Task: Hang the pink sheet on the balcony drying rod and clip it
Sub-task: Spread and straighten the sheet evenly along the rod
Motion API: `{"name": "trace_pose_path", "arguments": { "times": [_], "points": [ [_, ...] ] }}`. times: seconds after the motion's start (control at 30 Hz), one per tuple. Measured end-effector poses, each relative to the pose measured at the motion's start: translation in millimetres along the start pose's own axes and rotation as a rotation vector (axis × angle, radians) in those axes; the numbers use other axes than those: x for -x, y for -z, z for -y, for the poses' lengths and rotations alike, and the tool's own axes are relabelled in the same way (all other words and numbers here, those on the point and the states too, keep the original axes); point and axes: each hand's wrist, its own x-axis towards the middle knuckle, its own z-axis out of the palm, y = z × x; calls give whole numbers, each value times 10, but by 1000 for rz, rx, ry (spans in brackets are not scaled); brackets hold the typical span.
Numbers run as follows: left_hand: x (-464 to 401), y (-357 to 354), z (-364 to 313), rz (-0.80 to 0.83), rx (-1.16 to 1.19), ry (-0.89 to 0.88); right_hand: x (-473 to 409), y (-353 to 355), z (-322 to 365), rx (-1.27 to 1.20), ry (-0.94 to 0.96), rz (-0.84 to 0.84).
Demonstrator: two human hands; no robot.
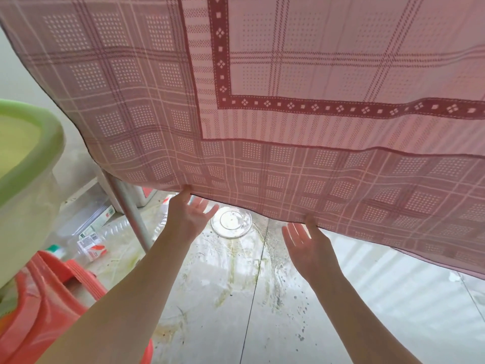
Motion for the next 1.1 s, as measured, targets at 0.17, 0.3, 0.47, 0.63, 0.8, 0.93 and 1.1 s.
{"name": "trace_pose_path", "arguments": {
  "times": [0.17,0.3,0.47,0.63,0.8,0.93,1.1],
  "points": [
    [-70,-193,42,90,86,28,-165,-55,91,-42,10,-1],
    [-129,-206,90,65,94,-18,-276,-75,138,-66,-22,-42],
    [-28,76,203,38,-14,-115,-316,-105,116,-137,-39,-16],
    [144,347,231,45,-22,-160,-306,-70,-10,-86,-28,70],
    [259,572,235,58,-28,-202,-203,-9,-54,-69,23,104],
    [259,656,194,55,-55,-229,-50,191,-206,45,11,33],
    [262,615,176,42,-66,-203,66,203,-228,34,37,-14]
  ]
}}
